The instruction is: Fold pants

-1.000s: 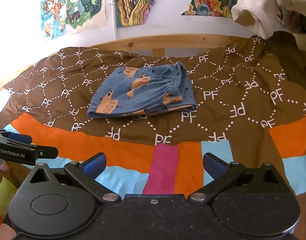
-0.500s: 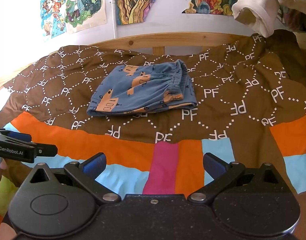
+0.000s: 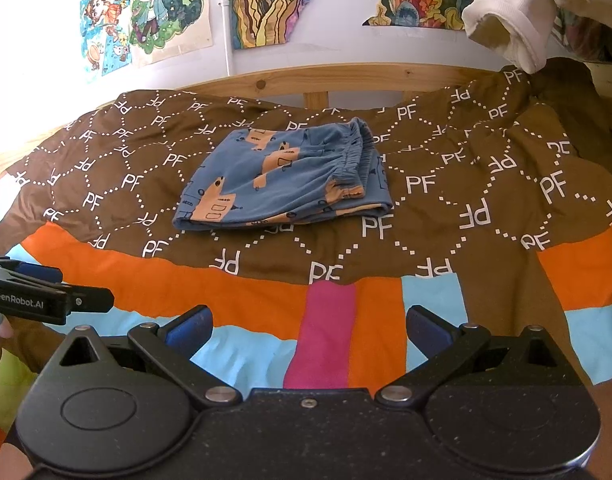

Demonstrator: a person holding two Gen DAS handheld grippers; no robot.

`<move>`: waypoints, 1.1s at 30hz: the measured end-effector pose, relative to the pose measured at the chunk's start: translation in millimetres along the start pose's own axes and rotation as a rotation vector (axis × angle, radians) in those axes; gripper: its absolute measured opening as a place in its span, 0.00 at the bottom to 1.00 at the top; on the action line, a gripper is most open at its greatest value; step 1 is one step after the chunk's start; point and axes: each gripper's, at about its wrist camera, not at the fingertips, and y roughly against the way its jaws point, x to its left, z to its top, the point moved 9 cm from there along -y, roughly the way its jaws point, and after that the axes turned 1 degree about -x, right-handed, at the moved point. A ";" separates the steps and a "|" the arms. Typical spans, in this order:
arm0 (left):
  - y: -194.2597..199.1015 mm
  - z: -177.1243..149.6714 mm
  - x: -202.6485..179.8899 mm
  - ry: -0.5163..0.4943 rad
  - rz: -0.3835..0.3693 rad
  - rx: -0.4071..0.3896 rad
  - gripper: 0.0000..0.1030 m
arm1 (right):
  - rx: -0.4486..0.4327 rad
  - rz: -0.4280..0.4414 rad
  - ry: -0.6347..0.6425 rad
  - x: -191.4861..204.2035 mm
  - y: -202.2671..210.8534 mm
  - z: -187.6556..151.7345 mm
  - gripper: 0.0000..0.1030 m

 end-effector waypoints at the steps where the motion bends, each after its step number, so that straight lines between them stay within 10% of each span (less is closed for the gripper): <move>1: 0.2 0.0 -0.1 0.000 0.000 0.000 1.00 | 0.000 0.000 -0.001 -0.1 0.1 0.1 0.99; 33: -4.0 -9.6 -9.2 -0.080 -0.004 0.093 1.00 | 0.011 -0.001 0.003 2.0 2.2 -3.3 0.99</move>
